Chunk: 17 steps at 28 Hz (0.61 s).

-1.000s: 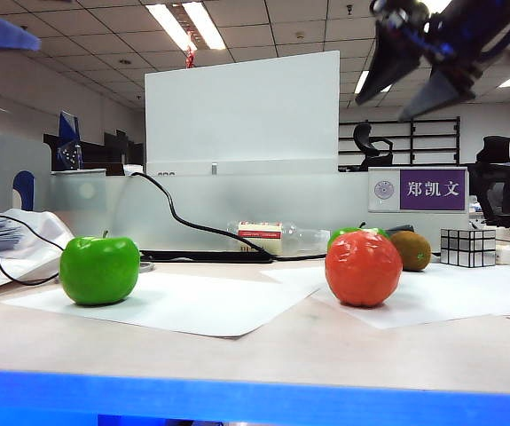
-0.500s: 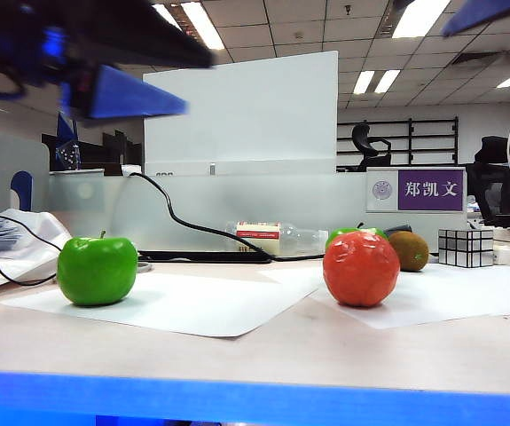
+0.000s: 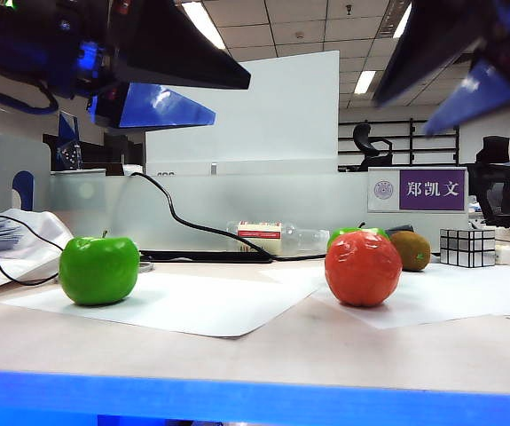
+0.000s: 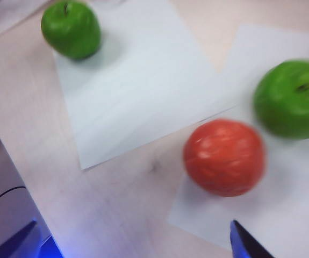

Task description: Put the same fruits together.

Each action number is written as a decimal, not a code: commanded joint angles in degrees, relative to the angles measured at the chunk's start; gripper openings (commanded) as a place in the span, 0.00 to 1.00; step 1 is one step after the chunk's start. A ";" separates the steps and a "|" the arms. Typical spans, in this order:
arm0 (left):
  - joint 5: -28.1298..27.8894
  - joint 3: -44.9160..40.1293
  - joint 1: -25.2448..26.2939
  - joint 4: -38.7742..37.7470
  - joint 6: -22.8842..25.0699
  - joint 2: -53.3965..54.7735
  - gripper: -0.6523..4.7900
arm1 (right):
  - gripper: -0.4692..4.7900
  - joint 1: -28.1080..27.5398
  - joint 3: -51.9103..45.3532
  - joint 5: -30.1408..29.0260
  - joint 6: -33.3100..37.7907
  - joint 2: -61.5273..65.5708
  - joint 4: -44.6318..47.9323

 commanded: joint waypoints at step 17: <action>-8.59 0.52 0.11 1.16 6.84 -0.42 1.00 | 1.00 2.05 -3.45 4.72 5.09 16.33 19.67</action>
